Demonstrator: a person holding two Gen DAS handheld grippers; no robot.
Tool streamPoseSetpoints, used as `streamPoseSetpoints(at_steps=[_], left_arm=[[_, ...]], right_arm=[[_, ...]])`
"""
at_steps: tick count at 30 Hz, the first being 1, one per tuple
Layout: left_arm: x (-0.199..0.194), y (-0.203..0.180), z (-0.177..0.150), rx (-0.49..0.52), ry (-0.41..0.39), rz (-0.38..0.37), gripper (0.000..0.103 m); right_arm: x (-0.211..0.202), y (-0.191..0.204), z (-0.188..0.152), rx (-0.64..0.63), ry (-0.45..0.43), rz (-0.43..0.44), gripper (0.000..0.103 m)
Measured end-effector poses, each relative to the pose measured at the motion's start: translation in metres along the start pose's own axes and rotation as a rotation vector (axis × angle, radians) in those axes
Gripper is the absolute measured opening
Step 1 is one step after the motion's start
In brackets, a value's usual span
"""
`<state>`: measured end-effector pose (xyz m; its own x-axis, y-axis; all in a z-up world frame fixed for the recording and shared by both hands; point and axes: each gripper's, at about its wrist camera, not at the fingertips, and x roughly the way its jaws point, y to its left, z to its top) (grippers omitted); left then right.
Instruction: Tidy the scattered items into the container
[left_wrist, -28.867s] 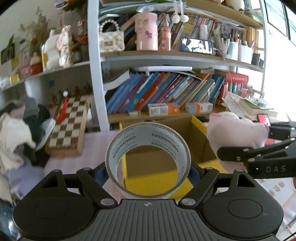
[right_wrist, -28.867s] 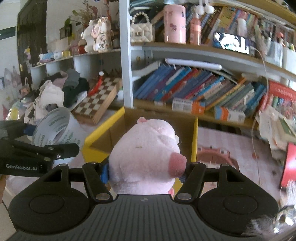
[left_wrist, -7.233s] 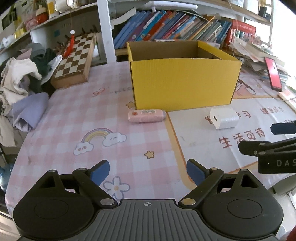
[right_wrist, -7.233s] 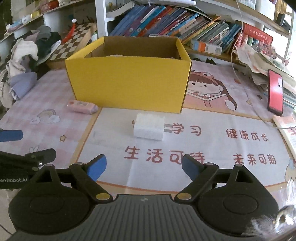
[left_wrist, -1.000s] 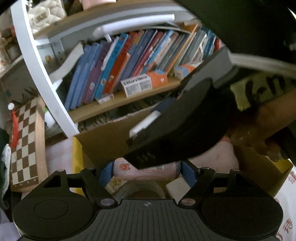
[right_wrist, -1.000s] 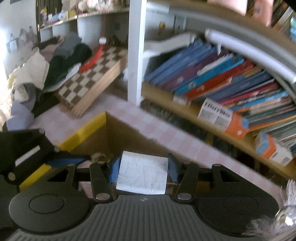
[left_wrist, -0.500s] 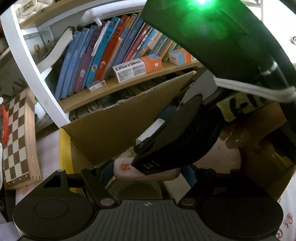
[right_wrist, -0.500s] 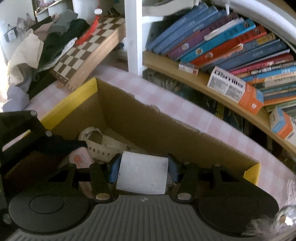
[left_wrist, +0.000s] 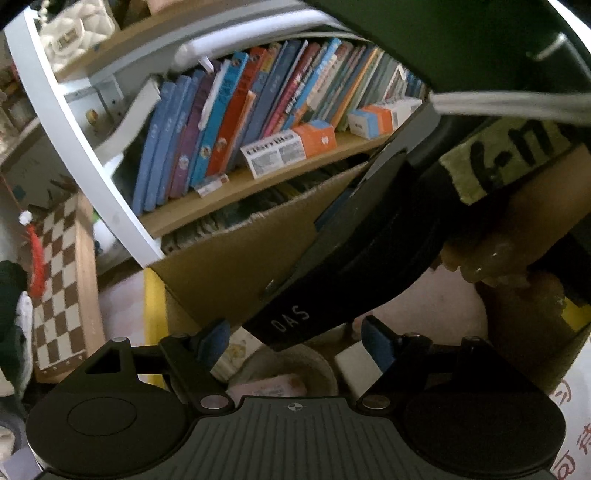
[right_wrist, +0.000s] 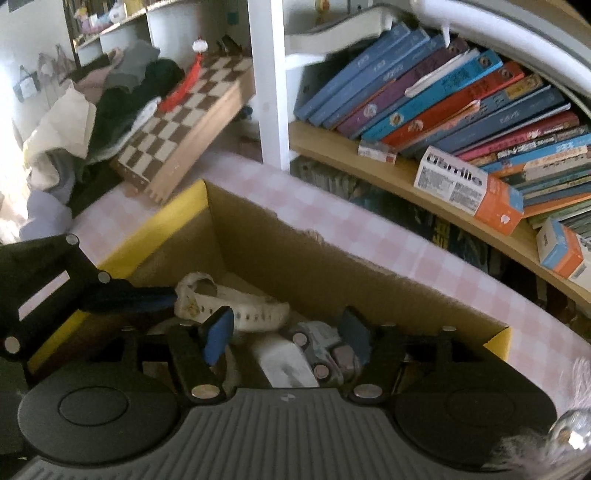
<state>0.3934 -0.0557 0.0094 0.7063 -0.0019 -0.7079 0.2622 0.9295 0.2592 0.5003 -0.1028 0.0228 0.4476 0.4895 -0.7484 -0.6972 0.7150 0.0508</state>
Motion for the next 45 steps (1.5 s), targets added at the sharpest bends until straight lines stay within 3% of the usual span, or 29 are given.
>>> streamPoseSetpoints(at_steps=[12,22,36,45], left_arm=[[-0.063,-0.001,-0.009,-0.051,-0.147,0.047,0.087],[-0.130,-0.002,-0.037,-0.107,-0.262,0.091,0.092],[-0.186,-0.016,-0.109,-0.163,-0.267,0.089,0.093],[-0.209,-0.030,-0.157,-0.231,-0.248,0.096,0.099]], right_arm=[[-0.090,0.017,-0.004,0.045,-0.210,-0.019,0.070],[-0.167,0.040,-0.047,0.089,-0.357,-0.170,0.078],[-0.216,0.092,-0.141,0.185,-0.350,-0.282,0.080],[-0.222,0.139,-0.201,0.221,-0.313,-0.334,0.085]])
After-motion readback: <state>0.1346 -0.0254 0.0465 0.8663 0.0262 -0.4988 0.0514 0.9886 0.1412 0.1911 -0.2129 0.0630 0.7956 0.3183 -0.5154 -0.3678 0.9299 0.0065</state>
